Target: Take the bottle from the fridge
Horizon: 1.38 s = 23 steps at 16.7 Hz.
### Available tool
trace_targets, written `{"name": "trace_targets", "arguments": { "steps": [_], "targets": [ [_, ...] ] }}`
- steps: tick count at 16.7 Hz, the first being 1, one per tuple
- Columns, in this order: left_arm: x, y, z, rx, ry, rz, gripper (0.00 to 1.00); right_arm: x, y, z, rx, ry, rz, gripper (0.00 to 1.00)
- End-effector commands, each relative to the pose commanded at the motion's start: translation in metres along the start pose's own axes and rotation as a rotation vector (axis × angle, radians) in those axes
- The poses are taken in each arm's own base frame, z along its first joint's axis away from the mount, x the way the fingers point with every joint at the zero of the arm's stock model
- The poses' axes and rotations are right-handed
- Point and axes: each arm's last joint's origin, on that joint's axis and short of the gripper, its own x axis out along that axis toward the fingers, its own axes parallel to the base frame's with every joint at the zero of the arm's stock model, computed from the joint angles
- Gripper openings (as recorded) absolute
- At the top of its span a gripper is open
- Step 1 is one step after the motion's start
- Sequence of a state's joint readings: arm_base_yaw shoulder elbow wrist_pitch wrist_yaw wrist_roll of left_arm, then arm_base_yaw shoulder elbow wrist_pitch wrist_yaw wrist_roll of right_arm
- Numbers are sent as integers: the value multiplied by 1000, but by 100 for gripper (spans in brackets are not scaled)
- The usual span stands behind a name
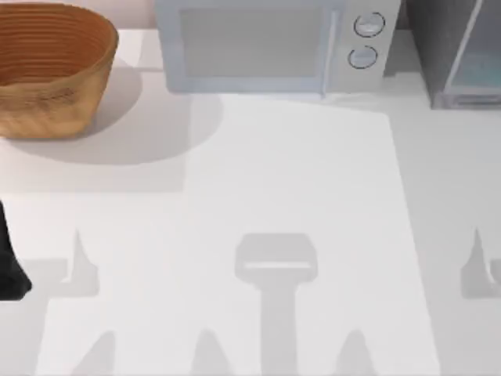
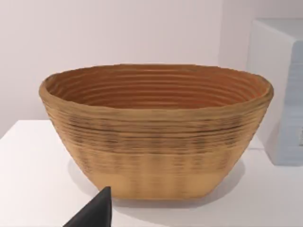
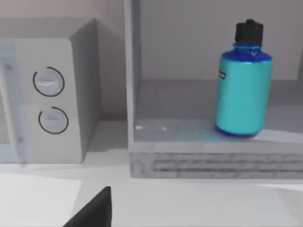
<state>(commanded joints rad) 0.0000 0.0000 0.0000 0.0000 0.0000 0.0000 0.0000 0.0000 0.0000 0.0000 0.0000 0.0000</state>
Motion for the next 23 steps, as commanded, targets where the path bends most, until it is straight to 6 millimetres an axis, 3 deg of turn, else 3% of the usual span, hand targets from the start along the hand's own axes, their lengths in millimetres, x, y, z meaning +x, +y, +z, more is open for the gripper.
{"name": "trace_targets", "arguments": {
  "steps": [7,12,17,23],
  "targets": [
    [0,0,0,0,0,0,100,9,-5,10,-7,-21,-3,100],
    [0,0,0,0,0,0,100,38,-21,19,-17,-31,-10,100],
    [0,0,0,0,0,0,100,73,-48,2,-4,13,-10,100],
    [0,0,0,0,0,0,100,94,-82,-29,6,18,-4,100]
  ]
}}
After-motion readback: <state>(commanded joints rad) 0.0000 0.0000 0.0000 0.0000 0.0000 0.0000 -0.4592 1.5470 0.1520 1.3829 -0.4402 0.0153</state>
